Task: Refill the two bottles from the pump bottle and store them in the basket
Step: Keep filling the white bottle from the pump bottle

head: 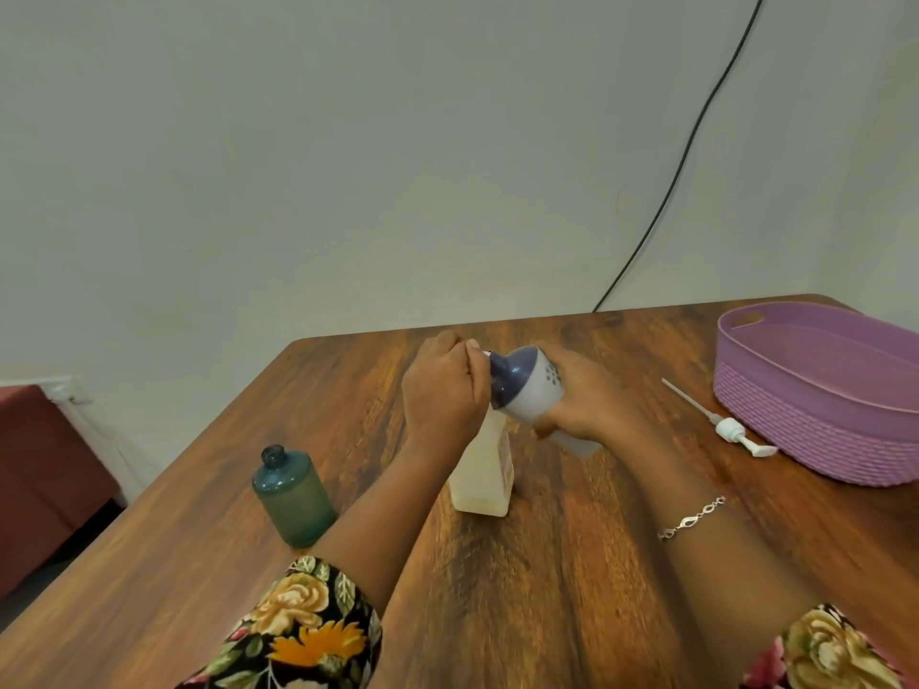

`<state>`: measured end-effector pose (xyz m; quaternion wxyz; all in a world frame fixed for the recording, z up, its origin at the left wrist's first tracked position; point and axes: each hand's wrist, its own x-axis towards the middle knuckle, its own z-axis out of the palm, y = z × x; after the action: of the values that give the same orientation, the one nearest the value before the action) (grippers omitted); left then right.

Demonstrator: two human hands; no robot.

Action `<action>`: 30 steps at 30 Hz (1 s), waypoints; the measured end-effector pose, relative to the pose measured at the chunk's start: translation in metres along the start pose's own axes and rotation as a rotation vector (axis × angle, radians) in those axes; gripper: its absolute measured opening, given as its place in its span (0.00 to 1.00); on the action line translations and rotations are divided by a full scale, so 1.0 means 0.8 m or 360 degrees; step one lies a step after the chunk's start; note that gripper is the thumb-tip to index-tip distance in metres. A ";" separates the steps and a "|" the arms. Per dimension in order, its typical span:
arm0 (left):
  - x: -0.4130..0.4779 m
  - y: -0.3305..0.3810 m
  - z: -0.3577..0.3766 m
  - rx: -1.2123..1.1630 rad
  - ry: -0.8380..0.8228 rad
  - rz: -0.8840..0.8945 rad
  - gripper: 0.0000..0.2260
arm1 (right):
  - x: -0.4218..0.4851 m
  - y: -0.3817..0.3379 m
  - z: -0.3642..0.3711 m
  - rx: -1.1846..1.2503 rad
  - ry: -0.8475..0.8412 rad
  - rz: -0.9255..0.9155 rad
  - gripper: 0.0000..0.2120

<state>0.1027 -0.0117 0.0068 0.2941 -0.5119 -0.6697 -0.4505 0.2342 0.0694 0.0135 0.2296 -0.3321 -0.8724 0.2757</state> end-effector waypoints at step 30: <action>-0.048 0.058 0.006 -0.0488 0.0068 -0.0450 0.28 | -0.015 0.015 0.009 0.0500 0.0068 0.0144 0.34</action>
<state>0.1585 -0.0203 -0.0145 0.1608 -0.4419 -0.6521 -0.5947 0.2436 0.0658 -0.0022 0.2844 -0.3369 -0.7976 0.4117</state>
